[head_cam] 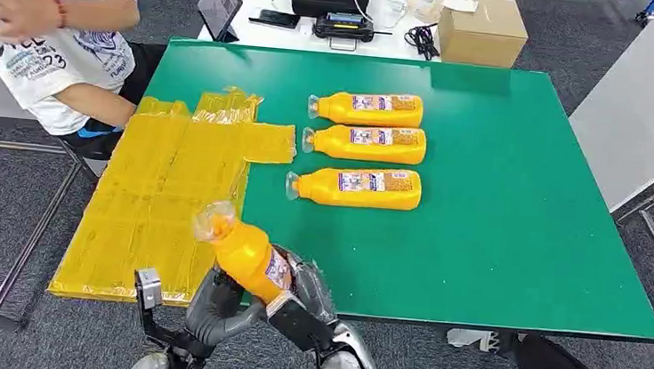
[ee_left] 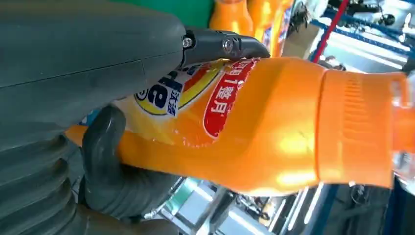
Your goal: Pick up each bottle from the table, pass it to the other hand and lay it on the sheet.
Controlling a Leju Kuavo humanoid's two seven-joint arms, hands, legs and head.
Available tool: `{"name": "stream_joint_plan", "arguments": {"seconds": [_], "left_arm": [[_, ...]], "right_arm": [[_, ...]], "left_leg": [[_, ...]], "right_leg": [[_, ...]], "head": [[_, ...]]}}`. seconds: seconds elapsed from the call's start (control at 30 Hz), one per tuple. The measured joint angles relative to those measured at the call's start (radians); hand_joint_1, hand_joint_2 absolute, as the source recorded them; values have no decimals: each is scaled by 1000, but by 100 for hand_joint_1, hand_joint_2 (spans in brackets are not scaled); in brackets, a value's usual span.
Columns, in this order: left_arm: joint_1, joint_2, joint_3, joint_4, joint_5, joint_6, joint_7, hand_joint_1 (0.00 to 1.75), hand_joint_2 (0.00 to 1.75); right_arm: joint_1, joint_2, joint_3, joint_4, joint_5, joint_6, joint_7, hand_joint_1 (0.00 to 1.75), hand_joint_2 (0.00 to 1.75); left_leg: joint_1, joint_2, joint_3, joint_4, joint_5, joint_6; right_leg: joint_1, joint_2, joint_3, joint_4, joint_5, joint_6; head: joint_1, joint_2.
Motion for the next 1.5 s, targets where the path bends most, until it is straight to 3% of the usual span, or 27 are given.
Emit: {"name": "stream_joint_plan", "arguments": {"seconds": [0.6, 0.87, 0.9, 0.93, 0.97, 1.17, 1.5], "left_arm": [[-47, 10, 6, 14, -125, 69, -26, 0, 175], [-51, 11, 25, 14, -56, 19, -38, 0, 175], [-51, 12, 29, 14, -38, -1, -32, 26, 175], [-51, 14, 31, 14, -21, -21, -26, 140, 175], [-51, 17, 33, 14, -11, -34, -22, 175, 175], [-48, 35, 35, 14, 43, -144, 2, 175, 175], [-45, 44, 35, 14, 55, -161, -5, 175, 175]], "right_arm": [[-5, 9, 66, 53, -7, 48, -25, 175, 175], [-19, -1, 94, 46, 21, 53, -12, 175, 175], [-22, -2, 97, 46, 24, 52, -11, 175, 175], [-23, -3, 100, 46, 29, 50, -11, 175, 175], [-24, -3, 103, 46, 32, 49, -11, 175, 175], [-27, -7, 112, 46, 47, 40, -16, 175, 175], [-24, -7, 122, 37, 61, 35, -9, 175, 175]], "left_leg": [[0, 5, 1, 0, 0, 0], [0, 7, 1, 0, 0, 0], [0, 7, 1, 0, 0, 0], [0, 8, 1, 0, 0, 0], [0, 8, 1, 0, 0, 0], [0, 8, 1, 0, 0, -1], [0, 8, 1, 0, 0, -1]], "right_leg": [[0, 3, -1, 0, 0, 0], [0, 5, -2, 0, 1, 0], [0, 5, -2, 0, 1, 0], [0, 5, -2, 0, 1, 0], [0, 5, -2, 0, 1, 0], [0, 6, -3, 0, 1, 0], [0, 6, -3, 0, 1, 0]], "head": [[-2, 0], [-1, 0], [-1, 0], [-2, 0], [-1, 0], [-2, 0], [-2, 0]]}}
